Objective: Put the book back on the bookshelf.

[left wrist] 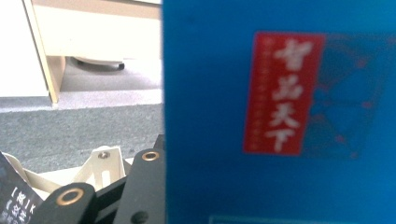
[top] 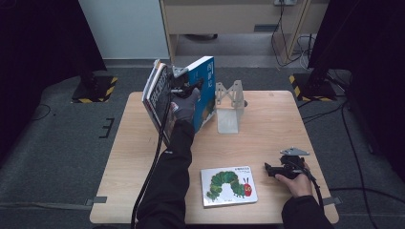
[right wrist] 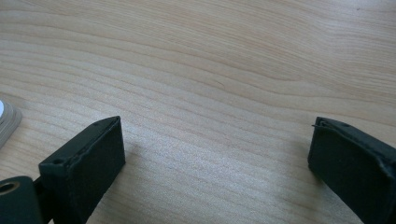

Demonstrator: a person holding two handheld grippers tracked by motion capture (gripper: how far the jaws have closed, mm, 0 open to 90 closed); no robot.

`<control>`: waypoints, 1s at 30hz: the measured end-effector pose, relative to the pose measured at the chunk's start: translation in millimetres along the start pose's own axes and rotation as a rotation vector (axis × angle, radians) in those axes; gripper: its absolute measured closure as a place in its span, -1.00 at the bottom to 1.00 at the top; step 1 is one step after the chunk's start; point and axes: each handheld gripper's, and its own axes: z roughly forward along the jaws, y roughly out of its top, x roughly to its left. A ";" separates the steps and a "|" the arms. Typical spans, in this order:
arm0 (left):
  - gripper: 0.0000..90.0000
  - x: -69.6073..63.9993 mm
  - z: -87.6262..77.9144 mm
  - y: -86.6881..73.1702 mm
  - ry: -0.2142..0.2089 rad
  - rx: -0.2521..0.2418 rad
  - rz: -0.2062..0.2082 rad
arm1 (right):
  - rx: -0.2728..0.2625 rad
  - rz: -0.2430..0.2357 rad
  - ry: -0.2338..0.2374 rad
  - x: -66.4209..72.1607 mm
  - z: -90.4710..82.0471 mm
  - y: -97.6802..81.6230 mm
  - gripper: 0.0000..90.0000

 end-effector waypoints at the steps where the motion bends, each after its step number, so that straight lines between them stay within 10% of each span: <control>1: 0.36 0.0 0.2 -1.9 -0.002 -0.005 -0.004 | 0.000 0.000 0.000 0.0 0.0 0.0 -0.91; 12: 0.36 -3.9 9.2 -26.4 -0.001 0.023 0.000 | 0.000 -0.001 0.000 0.4 -0.2 -0.2 -0.91; 30: 0.33 8.2 -21.4 -58.3 0.055 0.011 0.046 | -0.001 0.002 -0.001 0.6 -0.1 -0.2 -0.91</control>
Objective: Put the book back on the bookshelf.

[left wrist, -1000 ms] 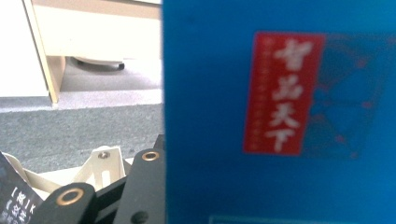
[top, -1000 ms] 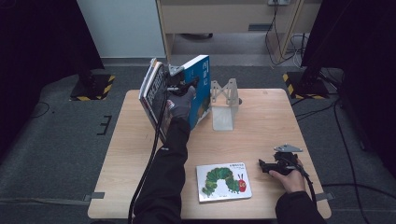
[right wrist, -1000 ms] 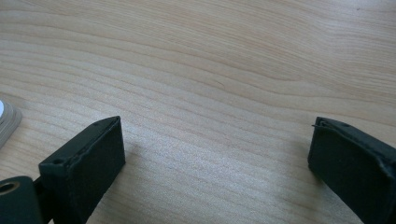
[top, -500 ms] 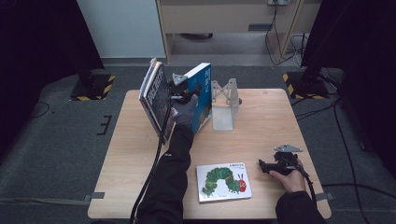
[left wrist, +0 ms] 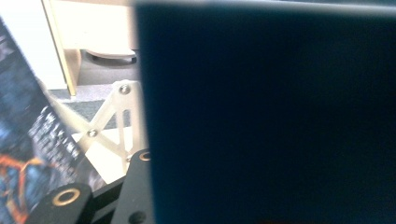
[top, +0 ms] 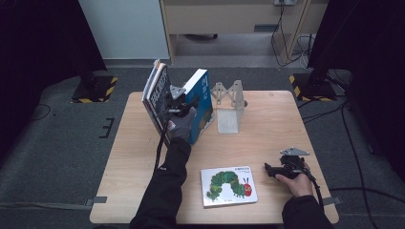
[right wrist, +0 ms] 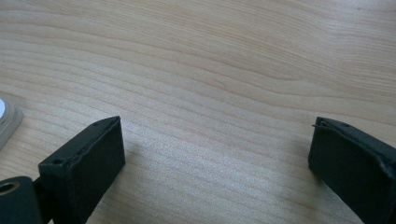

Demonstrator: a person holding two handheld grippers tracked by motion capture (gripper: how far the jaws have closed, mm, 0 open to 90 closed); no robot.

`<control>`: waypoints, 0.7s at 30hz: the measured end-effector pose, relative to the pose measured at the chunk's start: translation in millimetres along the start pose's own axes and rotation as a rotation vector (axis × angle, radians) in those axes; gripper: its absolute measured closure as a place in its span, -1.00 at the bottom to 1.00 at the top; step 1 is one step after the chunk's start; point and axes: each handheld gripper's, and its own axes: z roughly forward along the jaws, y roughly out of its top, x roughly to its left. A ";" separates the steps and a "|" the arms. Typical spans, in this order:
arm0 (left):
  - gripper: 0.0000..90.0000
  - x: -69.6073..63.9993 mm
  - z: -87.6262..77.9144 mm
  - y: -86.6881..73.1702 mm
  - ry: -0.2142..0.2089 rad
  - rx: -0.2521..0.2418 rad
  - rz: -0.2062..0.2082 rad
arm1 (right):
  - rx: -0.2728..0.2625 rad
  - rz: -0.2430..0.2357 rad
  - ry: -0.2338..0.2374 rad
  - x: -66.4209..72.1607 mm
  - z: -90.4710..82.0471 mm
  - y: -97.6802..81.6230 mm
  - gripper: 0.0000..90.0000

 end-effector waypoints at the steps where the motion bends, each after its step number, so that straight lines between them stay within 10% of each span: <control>1: 0.33 0.4 -1.1 -1.0 0.002 0.000 0.006 | 0.000 0.000 0.000 0.0 0.0 0.0 -0.91; 21: 0.30 -26.9 -18.5 -12.7 0.010 -0.010 0.055 | 0.000 -0.003 0.001 -0.1 -0.2 0.0 -0.91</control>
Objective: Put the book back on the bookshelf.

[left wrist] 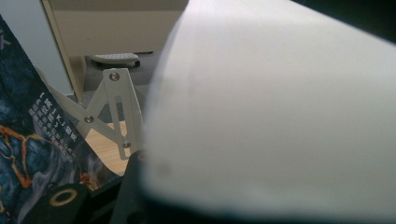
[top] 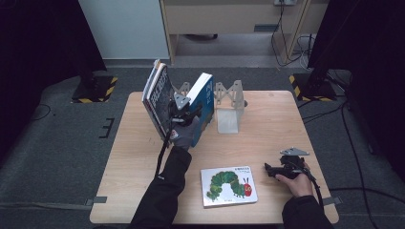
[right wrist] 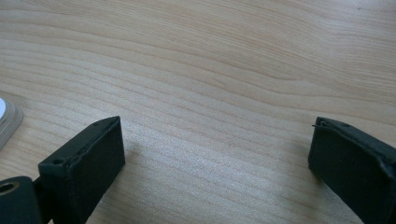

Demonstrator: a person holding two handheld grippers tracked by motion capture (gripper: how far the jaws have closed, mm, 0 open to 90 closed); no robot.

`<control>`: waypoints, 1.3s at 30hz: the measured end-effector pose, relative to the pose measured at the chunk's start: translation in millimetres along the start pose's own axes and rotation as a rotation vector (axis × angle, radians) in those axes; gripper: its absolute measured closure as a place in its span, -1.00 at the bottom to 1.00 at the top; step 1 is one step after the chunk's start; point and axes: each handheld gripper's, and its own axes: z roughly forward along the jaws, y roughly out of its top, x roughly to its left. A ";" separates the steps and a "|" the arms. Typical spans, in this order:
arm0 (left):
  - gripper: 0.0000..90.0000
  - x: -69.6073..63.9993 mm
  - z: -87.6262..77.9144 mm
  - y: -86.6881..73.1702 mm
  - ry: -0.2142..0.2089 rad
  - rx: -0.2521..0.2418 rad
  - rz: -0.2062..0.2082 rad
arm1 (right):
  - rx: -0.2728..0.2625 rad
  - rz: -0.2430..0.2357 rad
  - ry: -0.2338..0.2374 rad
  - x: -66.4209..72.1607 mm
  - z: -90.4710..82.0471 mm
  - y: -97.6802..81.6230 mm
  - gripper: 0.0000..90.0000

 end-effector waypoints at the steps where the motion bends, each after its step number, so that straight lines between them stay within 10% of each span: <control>1: 0.31 -2.2 0.1 -0.2 0.003 -0.001 -0.002 | -0.002 0.000 -0.001 0.1 0.1 -0.1 -0.91; 11: 0.32 -11.6 13.5 3.6 0.050 -0.008 -0.016 | 0.000 0.000 0.000 0.1 0.3 0.1 -0.92; 30: 0.24 6.1 -14.5 -15.4 -0.129 -0.019 0.056 | 0.000 0.000 0.000 0.1 0.3 0.1 -0.92; 39: 0.28 4.6 -20.3 -20.2 -0.114 -0.019 0.069 | 0.001 -0.002 0.001 0.2 0.1 0.0 -0.92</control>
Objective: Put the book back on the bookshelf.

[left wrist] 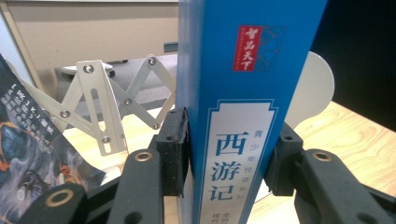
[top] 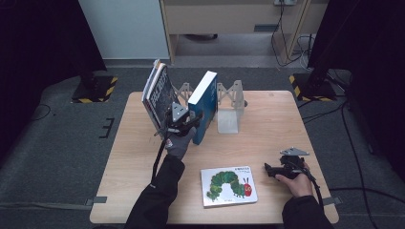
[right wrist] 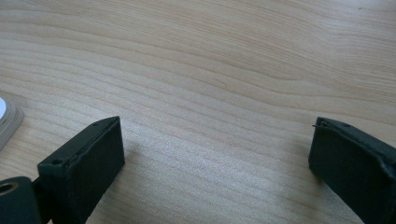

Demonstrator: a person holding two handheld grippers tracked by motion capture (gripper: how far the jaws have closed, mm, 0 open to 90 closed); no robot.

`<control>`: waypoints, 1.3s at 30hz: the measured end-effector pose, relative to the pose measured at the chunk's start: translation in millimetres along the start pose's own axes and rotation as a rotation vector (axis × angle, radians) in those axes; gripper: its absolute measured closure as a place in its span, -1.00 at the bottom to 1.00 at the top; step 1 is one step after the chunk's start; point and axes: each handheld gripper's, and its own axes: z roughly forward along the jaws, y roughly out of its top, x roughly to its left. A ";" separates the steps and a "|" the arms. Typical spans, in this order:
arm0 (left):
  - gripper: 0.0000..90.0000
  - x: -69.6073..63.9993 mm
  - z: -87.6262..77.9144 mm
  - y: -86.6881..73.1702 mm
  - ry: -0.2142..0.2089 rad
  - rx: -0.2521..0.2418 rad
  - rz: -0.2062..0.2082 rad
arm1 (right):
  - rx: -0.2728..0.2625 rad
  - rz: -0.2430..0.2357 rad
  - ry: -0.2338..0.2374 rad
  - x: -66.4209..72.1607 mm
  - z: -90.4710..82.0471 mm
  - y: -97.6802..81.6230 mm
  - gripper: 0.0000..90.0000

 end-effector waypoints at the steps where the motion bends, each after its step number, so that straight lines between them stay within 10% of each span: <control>1: 0.29 -0.4 0.2 0.8 0.005 0.005 0.002 | 0.000 0.000 0.000 0.0 0.0 0.0 -0.92; 25: 0.34 -2.5 22.4 10.6 0.114 0.015 -0.092 | 0.000 0.002 0.000 0.3 0.7 0.5 -0.93; 39: 0.25 -13.6 20.9 4.4 0.051 0.002 -0.026 | 0.001 0.000 0.004 0.6 0.5 0.4 -0.93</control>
